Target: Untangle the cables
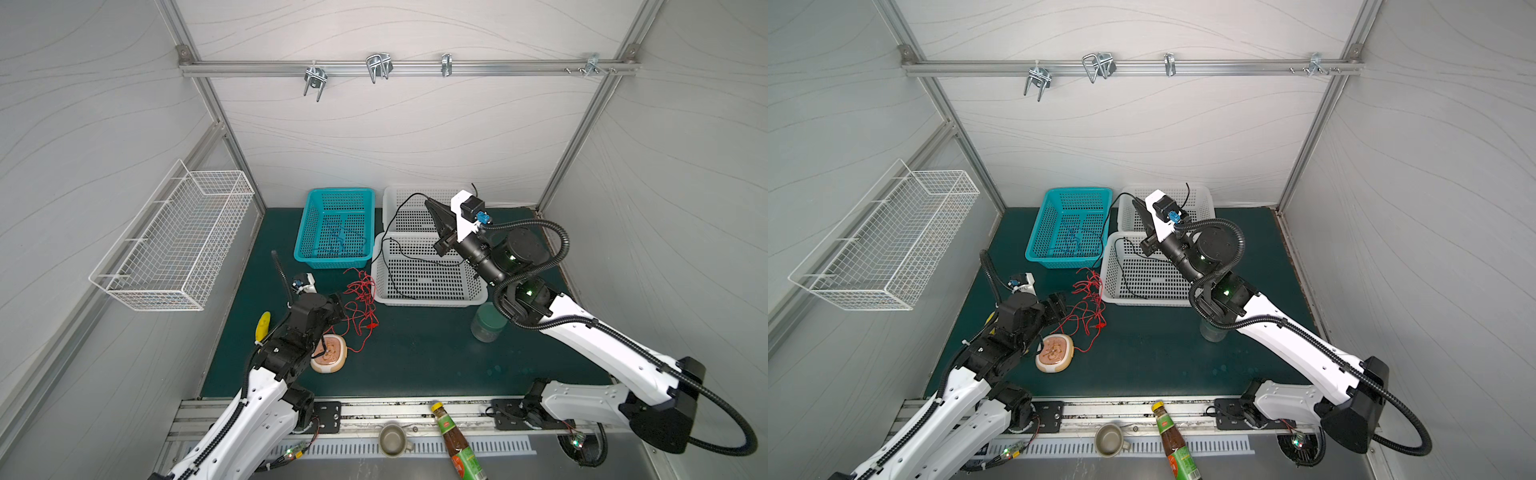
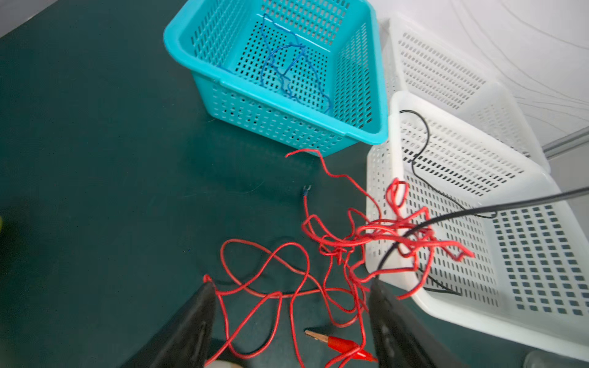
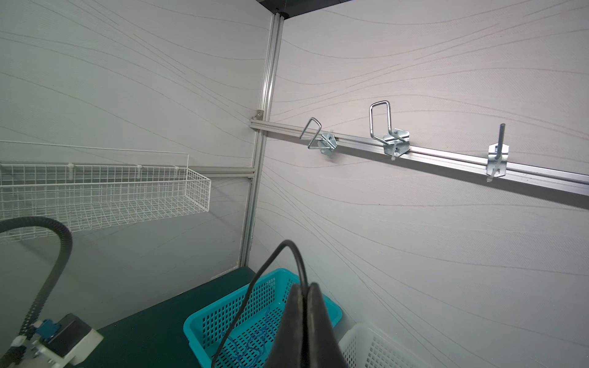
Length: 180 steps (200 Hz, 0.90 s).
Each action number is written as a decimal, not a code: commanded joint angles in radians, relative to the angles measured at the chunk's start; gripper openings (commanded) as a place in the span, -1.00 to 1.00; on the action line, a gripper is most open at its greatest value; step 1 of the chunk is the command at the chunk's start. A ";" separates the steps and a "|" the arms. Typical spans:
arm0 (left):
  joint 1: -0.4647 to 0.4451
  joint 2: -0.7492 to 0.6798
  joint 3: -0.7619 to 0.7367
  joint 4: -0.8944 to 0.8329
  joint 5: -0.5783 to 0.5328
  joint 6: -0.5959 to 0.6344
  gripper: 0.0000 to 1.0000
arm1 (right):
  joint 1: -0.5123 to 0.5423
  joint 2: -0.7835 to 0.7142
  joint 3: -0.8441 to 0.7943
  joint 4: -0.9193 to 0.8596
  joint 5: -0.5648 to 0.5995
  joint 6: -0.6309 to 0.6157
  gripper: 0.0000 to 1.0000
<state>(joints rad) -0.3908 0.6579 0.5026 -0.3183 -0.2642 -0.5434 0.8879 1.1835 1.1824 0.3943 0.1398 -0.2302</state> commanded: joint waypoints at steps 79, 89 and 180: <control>-0.003 0.265 0.148 0.283 0.098 0.192 0.69 | -0.004 -0.043 0.052 -0.133 -0.034 0.094 -1.00; -0.004 0.286 0.165 0.288 0.083 0.197 0.69 | -0.007 -0.051 0.052 -0.140 -0.026 0.101 -1.00; -0.002 0.454 0.254 0.277 0.062 0.156 0.68 | -0.102 -0.190 -0.015 -0.150 0.090 0.113 -1.00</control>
<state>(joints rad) -0.3916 1.0908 0.7162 -0.0769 -0.2043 -0.3729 0.8150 1.0325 1.1946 0.2314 0.1741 -0.1196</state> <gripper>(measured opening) 0.841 0.050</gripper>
